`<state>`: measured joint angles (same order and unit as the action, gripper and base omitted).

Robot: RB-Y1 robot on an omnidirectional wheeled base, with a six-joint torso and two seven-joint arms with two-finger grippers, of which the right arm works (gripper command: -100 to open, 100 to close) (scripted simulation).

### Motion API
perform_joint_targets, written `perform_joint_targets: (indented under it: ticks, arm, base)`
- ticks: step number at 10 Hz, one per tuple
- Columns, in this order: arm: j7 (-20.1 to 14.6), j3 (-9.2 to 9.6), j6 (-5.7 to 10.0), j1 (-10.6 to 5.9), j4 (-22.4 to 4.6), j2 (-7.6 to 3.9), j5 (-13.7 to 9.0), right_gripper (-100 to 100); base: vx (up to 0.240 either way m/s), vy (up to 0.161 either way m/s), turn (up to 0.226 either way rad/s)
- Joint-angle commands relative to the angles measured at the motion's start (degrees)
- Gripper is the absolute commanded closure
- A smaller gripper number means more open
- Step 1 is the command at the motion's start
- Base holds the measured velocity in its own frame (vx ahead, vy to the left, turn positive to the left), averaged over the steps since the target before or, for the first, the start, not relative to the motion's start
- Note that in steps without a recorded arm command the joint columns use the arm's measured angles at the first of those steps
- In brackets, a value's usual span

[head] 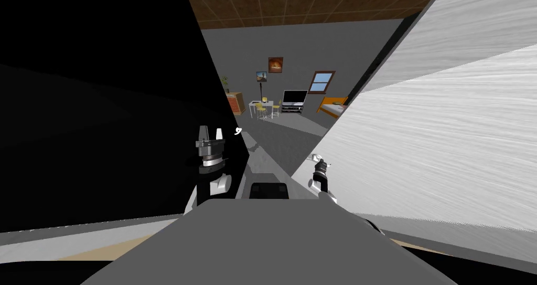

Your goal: Push the door open

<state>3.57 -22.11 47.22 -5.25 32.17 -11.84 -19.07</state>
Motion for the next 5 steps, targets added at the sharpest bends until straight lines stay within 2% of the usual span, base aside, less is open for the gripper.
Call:
perform_joint_targets:
  ticks: [1,5]
  arm:
    - [0.4,-0.97,0.25,-0.23,-0.2,-0.44,-0.6,100]
    - [1.2,-3.09,0.52,0.06,-0.7,-0.83,-2.0,100]
  base:
    - [0.152,-0.023,-0.038]
    - [0.185,-0.053,-0.035]
